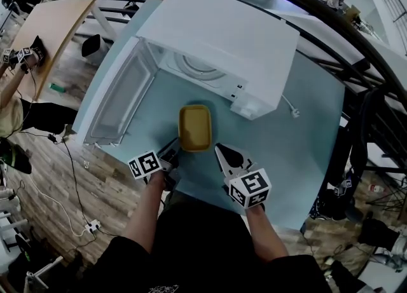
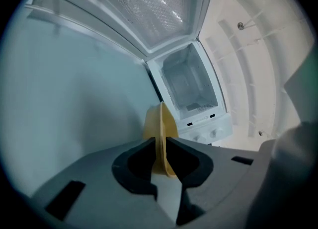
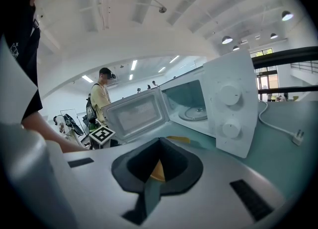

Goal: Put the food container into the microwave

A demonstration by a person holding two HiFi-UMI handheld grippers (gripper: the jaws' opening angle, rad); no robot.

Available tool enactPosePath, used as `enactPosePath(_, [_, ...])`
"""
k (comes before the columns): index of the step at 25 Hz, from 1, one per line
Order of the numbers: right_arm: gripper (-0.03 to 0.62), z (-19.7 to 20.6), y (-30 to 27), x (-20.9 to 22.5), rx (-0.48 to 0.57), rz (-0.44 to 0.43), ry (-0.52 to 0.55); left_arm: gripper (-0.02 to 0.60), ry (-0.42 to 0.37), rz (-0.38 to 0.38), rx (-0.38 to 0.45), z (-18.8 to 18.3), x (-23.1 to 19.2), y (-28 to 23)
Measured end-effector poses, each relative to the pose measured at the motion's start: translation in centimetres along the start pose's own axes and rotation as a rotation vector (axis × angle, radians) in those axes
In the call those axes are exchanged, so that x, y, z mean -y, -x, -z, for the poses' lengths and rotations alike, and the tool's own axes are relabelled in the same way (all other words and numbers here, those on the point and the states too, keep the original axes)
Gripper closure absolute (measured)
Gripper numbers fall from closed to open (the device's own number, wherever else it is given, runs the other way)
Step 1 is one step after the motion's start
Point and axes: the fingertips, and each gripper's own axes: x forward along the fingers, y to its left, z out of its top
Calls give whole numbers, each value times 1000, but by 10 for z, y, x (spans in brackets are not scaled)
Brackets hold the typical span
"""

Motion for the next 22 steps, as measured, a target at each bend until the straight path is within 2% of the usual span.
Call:
enactPosePath(13, [589, -1, 0, 5, -4, -6, -1, 546, 23, -5, 24, -4, 1, 0])
enactPosePath(22, [589, -8, -2, 4, 7, -29, 4, 552, -27, -11, 38, -14, 15, -2])
